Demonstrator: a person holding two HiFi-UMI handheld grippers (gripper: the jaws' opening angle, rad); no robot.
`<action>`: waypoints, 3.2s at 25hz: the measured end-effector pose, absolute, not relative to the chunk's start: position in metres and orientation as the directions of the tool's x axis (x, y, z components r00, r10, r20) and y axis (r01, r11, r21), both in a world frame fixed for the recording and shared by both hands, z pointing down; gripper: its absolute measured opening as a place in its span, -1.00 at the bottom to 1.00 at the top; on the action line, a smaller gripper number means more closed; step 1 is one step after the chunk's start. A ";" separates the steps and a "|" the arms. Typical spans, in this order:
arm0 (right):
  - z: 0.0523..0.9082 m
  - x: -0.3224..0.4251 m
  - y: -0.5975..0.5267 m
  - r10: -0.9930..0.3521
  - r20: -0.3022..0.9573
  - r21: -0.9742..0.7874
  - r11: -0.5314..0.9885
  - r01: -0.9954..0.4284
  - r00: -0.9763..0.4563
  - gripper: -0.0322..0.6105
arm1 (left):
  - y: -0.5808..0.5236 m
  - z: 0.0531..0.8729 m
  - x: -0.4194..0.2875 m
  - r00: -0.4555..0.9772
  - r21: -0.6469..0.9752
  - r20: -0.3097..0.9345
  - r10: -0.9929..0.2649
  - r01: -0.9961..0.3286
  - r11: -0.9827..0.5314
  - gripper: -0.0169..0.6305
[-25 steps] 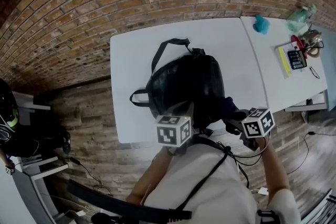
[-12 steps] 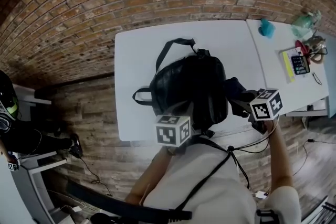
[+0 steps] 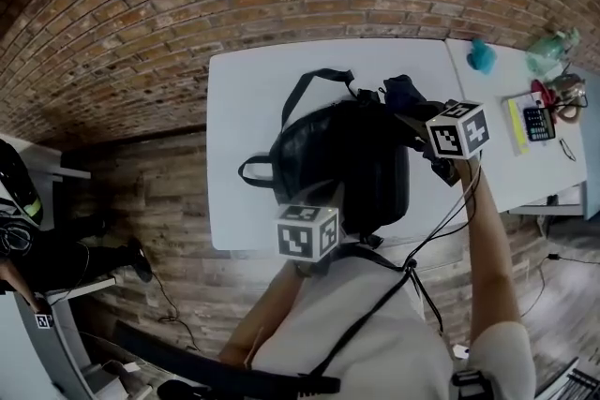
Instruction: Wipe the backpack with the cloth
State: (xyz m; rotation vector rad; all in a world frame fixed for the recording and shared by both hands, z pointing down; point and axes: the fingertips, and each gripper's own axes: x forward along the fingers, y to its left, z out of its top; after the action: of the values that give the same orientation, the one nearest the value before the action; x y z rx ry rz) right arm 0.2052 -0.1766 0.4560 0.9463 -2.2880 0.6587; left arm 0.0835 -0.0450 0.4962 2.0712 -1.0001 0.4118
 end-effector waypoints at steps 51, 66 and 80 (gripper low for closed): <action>0.506 0.180 -0.044 -0.200 0.845 -0.167 0.784 -0.598 -0.497 -0.76 | -0.041 0.500 0.085 0.650 0.529 0.567 -0.507 -0.758 -0.381 -0.93; 0.511 0.174 0.009 -0.060 0.846 -0.277 0.800 -0.532 -0.530 -0.75 | -0.038 0.500 0.091 0.652 0.527 0.569 -0.501 -0.757 -0.387 -0.93; 0.515 0.170 0.045 0.047 0.858 -0.314 0.835 -0.451 -0.512 -0.75 | -0.032 0.500 0.092 0.641 0.523 0.574 -0.509 -0.766 -0.374 -0.93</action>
State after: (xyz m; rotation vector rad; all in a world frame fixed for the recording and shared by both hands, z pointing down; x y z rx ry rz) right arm 0.1699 0.0452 0.5152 0.2976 -2.0251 0.6341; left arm 0.0916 -0.0322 0.5003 2.0577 -0.9919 0.4066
